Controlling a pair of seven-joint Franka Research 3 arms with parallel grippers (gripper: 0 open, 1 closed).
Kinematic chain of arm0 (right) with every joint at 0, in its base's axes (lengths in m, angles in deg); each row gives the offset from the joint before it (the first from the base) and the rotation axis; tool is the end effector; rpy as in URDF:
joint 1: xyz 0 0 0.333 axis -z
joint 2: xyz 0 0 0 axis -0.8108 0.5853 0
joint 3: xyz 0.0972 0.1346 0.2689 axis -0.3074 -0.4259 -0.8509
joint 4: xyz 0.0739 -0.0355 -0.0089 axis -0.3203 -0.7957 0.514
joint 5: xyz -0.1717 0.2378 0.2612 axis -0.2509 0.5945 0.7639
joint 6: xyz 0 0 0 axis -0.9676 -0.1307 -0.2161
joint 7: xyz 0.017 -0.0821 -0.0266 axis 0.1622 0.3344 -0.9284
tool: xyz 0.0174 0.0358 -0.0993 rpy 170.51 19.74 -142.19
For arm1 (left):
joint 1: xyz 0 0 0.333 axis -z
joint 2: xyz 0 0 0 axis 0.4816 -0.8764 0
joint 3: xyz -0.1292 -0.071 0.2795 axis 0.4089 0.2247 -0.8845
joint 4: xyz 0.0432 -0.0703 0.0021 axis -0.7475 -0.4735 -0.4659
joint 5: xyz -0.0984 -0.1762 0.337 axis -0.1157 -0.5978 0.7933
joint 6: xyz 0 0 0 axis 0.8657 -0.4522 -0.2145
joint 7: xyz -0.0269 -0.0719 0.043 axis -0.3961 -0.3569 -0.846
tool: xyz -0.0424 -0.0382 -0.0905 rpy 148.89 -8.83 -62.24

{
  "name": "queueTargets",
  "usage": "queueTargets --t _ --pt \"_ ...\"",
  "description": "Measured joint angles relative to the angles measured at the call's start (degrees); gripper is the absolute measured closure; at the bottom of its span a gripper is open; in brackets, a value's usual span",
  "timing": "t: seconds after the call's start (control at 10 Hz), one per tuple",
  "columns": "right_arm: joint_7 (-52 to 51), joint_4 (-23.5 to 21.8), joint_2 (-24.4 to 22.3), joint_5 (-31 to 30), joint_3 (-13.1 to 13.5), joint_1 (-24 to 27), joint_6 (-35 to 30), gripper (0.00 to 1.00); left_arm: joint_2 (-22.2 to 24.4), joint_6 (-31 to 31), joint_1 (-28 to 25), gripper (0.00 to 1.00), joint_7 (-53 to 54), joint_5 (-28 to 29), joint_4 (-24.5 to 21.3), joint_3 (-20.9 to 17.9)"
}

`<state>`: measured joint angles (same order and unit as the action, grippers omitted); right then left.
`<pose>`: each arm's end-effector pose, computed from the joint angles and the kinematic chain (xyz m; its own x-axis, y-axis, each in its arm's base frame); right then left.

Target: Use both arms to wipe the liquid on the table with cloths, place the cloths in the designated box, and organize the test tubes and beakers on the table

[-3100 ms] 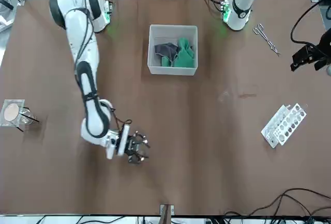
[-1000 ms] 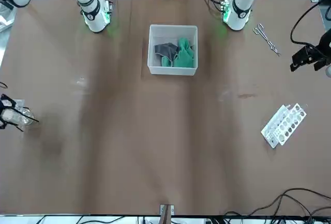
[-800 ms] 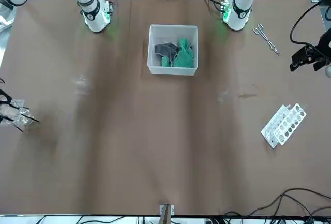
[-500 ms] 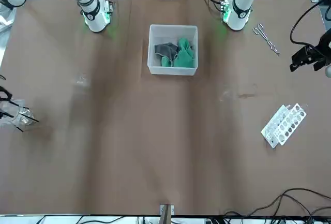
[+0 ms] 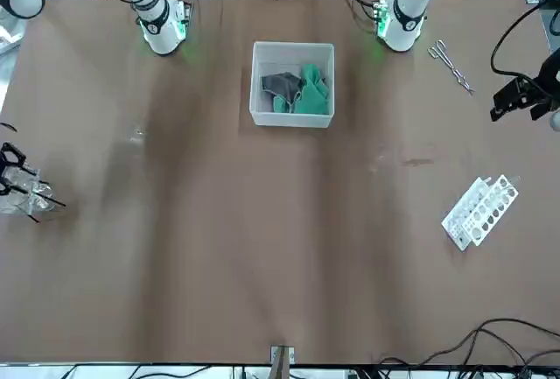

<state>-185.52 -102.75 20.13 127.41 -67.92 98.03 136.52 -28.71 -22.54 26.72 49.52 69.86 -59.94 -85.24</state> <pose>0.5128 -0.4801 0.2396 0.3058 0.4271 0.8509 0.9054 -0.4069 -0.1212 0.5566 0.0033 0.6304 0.9999 0.0082 -0.0101 0.0083 -0.9999 0.0123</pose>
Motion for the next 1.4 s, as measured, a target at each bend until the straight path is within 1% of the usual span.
queueTargets --t 0.4,0.5,0.6,0.8,0.9,1.2,1.4 --pt "0.0 0.3 0.2 -0.3 0.0 0.6 -0.6 0.45 0.0 0.0 0.0 0.0 0.0 0.0 0.0 0.0" --pt "-0.1 0.4 0.2 -0.3 0.0 0.6 -0.6 0.37 0.0 0.0 0.0 0.0 0.0 0.0 0.0 0.0" --pt "-0.1 0.5 0.2 -0.3 0.0 0.6 -0.6 0.33 0.0 0.0 0.0 0.0 0.0 0.0 0.0 0.0" --pt "-0.2 0.5 0.4 -0.3 0.0 0.6 -0.6 0.05 0.0 0.0 0.0 0.0 0.0 0.0 0.0 0.0" --pt "-0.2 0.6 0.4 -0.3 -0.1 0.7 -0.6 0.01 0.0 0.0 0.0 0.0 0.0 0.0 0.0 0.0" --pt "-2.7 0.8 0.4 -0.4 0.0 1.4 -1.8 0.01 0.0 0.0 0.0 0.0 0.0 0.0 0.0 0.0" --pt "-4.6 0.9 0.5 -0.7 0.0 3.3 -2.7 0.01 0.0 0.0 0.0 0.0 0.0 0.0 0.0 0.0"
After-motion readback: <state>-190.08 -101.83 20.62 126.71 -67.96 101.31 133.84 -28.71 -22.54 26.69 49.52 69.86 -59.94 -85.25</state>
